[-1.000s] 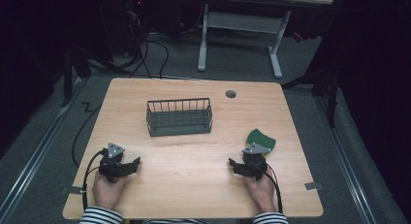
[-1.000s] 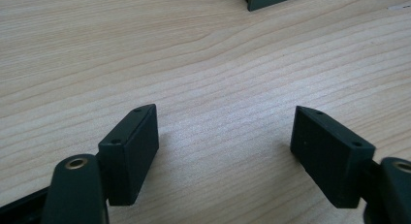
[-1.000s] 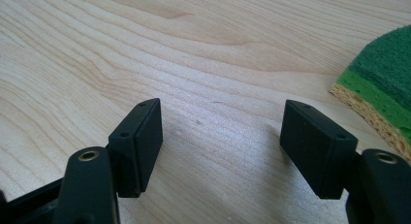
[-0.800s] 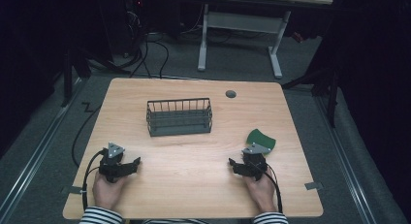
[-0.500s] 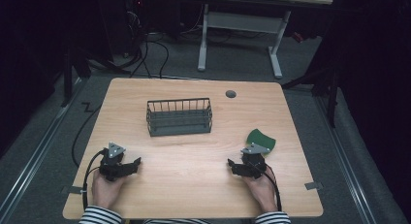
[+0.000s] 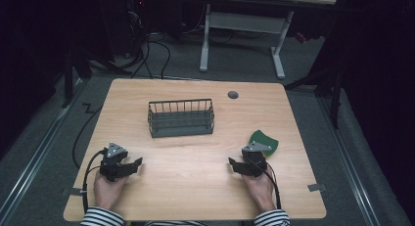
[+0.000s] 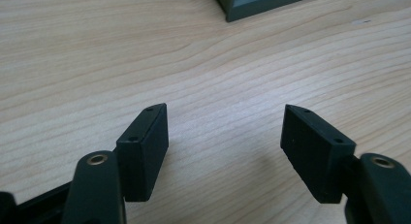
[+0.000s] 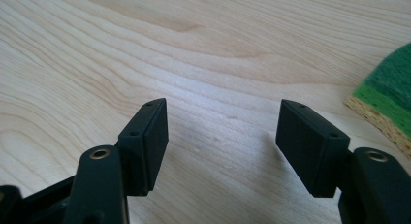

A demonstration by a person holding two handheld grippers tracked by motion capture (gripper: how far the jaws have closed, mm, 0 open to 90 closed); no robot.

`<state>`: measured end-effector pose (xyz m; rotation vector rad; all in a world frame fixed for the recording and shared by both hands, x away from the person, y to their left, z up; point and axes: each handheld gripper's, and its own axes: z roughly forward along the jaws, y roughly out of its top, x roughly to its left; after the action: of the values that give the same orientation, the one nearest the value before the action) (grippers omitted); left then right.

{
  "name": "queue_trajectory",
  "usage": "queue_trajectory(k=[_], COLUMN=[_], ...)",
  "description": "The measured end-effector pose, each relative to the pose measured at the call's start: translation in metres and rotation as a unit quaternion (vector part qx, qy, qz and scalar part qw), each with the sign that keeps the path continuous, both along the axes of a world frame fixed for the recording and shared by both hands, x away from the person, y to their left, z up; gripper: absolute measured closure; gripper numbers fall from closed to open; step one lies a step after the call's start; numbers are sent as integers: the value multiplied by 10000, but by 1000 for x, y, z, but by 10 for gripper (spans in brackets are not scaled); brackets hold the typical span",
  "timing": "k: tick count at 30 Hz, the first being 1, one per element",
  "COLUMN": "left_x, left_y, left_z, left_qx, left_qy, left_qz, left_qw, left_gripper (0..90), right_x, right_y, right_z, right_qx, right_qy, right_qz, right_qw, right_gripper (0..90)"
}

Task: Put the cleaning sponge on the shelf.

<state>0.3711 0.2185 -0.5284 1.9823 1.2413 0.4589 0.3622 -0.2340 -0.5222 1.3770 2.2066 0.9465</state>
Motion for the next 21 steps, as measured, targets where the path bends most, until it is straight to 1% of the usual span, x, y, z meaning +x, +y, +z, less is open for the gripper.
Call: queue_trajectory(k=[2,3,4,5,6,7,8,10,12,13,14,15,17,18,19,21], left_x=[2,4,6,7,8,9,11,13,18,21,24,26,33,35,38,42], left_y=[-3,-5,-5,-6,-7,-7,-9,-10,-11,-12,-13,-14,-18,-19,-21,-23], left_z=[3,6,8,10,12,14,17,21,25,27,28,30,33,35,37,39], left_qx=[69,82,56,-4,-10,-7,21,58,2,57,100,126,259,260,272,283], left_qy=[40,81,68,112,84,51,-5,-54,-75,-73,-84,-103,-124,-174,-165,-179], left_qz=[-96,-132,-207,-237,-257,-256,-231,-183,-139,-139,-138,-132,-141,-119,-132,-151], left_qw=[9999,9998,9997,9997,9996,9997,9997,9998,9999,9999,9998,9998,9995,9994,9994,9993], left_gripper=[334,324,332,342,347,347,326,326,339,336,341,341,348,351,363,367], right_x=[3,4,6,7,11,11,15,17,24,29,35,35,42,44,48,55], right_y=[0,1,1,2,5,5,7,9,12,14,18,18,23,24,26,30], right_z=[4,6,9,12,18,18,22,23,27,29,32,32,35,36,37,40], right_qx=[97,103,141,217,265,265,274,302,325,329,390,390,415,421,423,456], right_qy=[42,36,23,31,35,35,-3,15,-15,-26,-89,-89,-160,-186,-202,-152], right_qz=[48,48,85,100,158,158,206,205,230,245,221,221,155,134,145,149], right_qw=[9999,9999,9999,9997,9995,9995,9994,9993,9992,9992,9990,9990,9989,9989,9988,9987], right_gripper=[370,374,380,385,394,394,410,415,437,448,458,458,461,465,473,491])
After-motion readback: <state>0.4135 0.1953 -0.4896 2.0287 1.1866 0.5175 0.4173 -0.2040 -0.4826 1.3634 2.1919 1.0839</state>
